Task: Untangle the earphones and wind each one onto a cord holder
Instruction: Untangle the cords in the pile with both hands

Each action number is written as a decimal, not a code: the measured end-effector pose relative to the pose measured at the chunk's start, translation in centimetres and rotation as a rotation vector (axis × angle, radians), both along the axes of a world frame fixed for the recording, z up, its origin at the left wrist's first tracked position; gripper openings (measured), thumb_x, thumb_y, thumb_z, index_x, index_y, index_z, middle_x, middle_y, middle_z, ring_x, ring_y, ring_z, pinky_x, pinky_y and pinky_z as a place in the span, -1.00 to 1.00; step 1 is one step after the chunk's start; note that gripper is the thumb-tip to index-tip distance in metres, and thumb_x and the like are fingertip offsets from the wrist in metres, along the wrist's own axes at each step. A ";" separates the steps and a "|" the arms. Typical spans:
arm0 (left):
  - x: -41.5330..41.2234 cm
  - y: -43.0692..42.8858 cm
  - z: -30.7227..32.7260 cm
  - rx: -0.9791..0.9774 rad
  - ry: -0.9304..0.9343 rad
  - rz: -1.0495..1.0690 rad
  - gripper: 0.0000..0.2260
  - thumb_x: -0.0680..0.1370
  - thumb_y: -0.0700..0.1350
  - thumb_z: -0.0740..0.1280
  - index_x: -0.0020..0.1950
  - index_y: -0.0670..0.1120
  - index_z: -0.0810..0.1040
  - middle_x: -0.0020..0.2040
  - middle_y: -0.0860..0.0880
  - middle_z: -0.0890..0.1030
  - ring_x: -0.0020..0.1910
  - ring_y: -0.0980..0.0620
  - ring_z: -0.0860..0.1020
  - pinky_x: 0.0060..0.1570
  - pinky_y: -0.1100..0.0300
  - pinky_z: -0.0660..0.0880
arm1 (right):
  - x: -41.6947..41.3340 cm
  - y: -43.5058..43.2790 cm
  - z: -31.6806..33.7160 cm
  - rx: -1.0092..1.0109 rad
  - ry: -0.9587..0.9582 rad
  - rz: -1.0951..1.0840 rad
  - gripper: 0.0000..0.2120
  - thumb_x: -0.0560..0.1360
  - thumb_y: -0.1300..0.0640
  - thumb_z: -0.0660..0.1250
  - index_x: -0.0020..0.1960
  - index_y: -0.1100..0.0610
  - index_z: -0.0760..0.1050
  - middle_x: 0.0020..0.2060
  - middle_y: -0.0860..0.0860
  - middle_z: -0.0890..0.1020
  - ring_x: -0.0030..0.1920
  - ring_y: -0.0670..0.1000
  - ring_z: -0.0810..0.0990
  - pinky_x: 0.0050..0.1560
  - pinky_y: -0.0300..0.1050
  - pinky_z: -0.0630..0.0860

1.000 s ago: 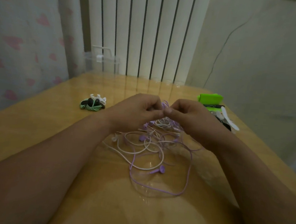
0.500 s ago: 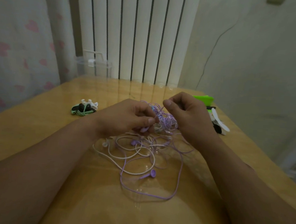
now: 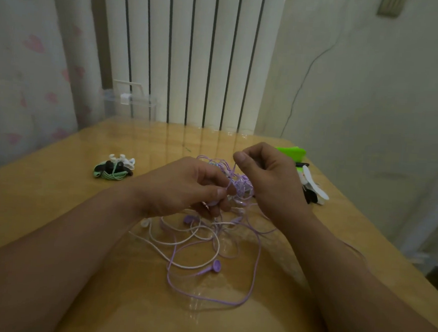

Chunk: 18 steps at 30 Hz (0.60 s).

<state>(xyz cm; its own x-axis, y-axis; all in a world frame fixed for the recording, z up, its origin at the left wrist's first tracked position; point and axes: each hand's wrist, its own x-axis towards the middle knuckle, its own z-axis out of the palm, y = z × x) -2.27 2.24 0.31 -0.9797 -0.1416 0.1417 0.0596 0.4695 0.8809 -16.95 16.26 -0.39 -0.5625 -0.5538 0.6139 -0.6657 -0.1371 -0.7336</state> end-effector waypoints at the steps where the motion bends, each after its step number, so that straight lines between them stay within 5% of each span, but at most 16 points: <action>1: 0.0 0.1 0.0 0.005 0.000 -0.014 -0.85 0.69 -0.31 0.28 0.20 -0.24 0.61 -0.07 -0.15 0.74 -0.11 -0.08 0.71 -0.07 0.09 0.66 | 0.0 0.0 -0.1 -0.003 -0.014 0.005 -0.86 0.60 0.08 0.44 -0.10 0.12 0.60 -0.32 0.03 0.57 -0.30 -0.13 0.48 -0.25 -0.22 0.46; 6: -0.3 0.7 -0.2 0.009 -0.001 -0.018 -0.80 0.72 -0.28 0.21 0.19 -0.14 0.61 -0.10 -0.04 0.71 -0.19 0.00 0.60 -0.13 0.14 0.64 | -0.1 0.0 -0.1 -0.022 -0.070 0.026 -0.86 0.61 0.08 0.44 -0.10 0.11 0.61 -0.28 0.06 0.60 -0.25 -0.11 0.51 -0.18 -0.22 0.48; 10: -0.9 0.5 -1.0 -0.235 0.024 0.122 -0.80 0.75 -0.12 0.17 0.16 0.01 0.60 -0.29 0.17 0.53 -0.33 0.13 0.53 -0.24 0.15 0.58 | -0.2 -0.1 -0.2 -0.043 -0.091 0.000 -0.84 0.61 0.08 0.43 -0.11 0.12 0.59 -0.32 -0.06 0.55 -0.29 -0.14 0.47 -0.22 -0.25 0.46; 15: -1.0 0.4 -1.0 -0.368 0.084 0.208 -0.87 0.74 0.01 0.17 0.03 0.06 0.43 -0.22 0.04 0.52 -0.32 0.10 0.43 -0.22 0.00 0.47 | -0.6 0.0 -0.4 -0.032 -0.097 -0.041 -0.80 0.62 0.03 0.41 -0.09 0.14 0.58 -0.33 -0.03 0.50 -0.30 -0.09 0.43 -0.22 -0.09 0.45; 18: -1.0 0.4 -1.1 -0.480 0.107 0.227 -0.85 0.73 -0.01 0.19 -0.01 0.06 0.47 -0.19 0.07 0.58 -0.25 0.11 0.50 -0.16 0.02 0.48 | -0.2 -0.1 -0.3 -0.034 -0.076 -0.037 -0.82 0.62 0.05 0.42 -0.09 0.14 0.59 -0.33 -0.05 0.51 -0.30 -0.12 0.44 -0.24 -0.19 0.46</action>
<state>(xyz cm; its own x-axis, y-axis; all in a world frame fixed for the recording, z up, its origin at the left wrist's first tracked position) -3.29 2.62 -0.74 -0.9088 -0.2425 0.3394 -0.0127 0.8293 0.5586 -17.16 16.20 -0.73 -0.6279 -0.5115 0.5866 -0.6134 -0.1386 -0.7775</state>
